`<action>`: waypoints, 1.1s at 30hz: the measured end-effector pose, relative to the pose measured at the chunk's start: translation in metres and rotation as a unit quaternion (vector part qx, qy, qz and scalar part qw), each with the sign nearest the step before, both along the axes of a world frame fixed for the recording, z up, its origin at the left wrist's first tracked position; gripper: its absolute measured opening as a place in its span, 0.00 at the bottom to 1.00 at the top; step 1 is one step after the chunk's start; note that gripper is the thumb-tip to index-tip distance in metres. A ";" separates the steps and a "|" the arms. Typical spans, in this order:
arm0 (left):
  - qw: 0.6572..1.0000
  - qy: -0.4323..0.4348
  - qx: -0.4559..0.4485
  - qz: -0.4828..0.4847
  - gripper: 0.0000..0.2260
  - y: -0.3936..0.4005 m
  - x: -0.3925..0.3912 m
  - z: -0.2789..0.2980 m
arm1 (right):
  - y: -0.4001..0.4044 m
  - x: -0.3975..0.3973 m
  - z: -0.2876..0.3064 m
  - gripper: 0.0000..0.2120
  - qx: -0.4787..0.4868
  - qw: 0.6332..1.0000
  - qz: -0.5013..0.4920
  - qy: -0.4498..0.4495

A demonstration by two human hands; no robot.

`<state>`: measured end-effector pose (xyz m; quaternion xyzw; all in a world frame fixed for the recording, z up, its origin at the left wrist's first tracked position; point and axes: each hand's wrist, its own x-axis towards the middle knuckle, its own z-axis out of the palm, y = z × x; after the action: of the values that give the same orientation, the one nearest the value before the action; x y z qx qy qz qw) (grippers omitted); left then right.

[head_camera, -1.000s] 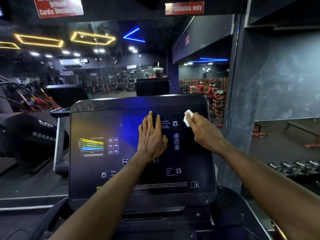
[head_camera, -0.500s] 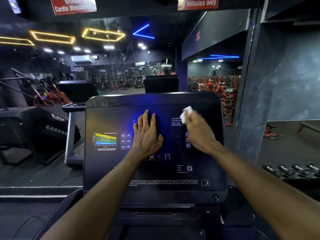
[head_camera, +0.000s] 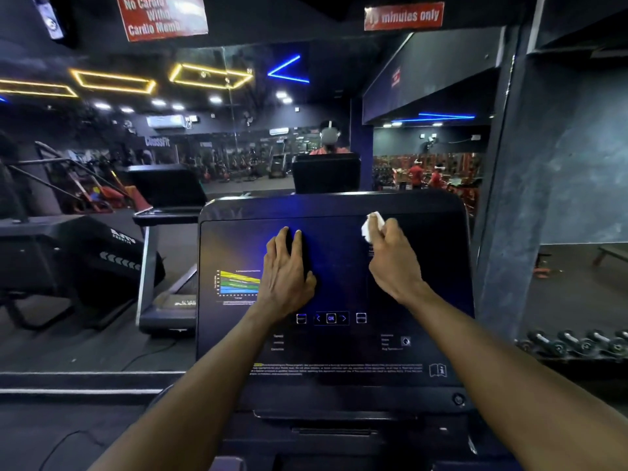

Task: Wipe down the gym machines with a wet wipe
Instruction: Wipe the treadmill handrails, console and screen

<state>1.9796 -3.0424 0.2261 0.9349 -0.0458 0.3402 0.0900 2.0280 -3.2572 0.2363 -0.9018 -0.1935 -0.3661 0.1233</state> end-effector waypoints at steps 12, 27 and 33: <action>1.000 -0.018 -0.016 0.006 0.36 0.060 -0.001 -0.001 | 0.063 -0.008 -0.011 0.36 -0.096 0.994 0.049 -0.023; 0.999 -0.033 0.005 -0.001 0.32 0.122 -0.008 -0.007 | 0.139 -0.008 0.010 0.33 -0.067 0.997 0.034 -0.031; 0.999 -0.038 -0.003 0.016 0.30 0.152 -0.011 -0.012 | 0.176 -0.021 0.000 0.34 -0.210 0.969 0.108 -0.077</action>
<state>1.9690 -2.8903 0.2142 0.9216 -0.0327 0.3772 0.0857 2.0066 -3.0813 0.2366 -0.8504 -0.3715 -0.3698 -0.0449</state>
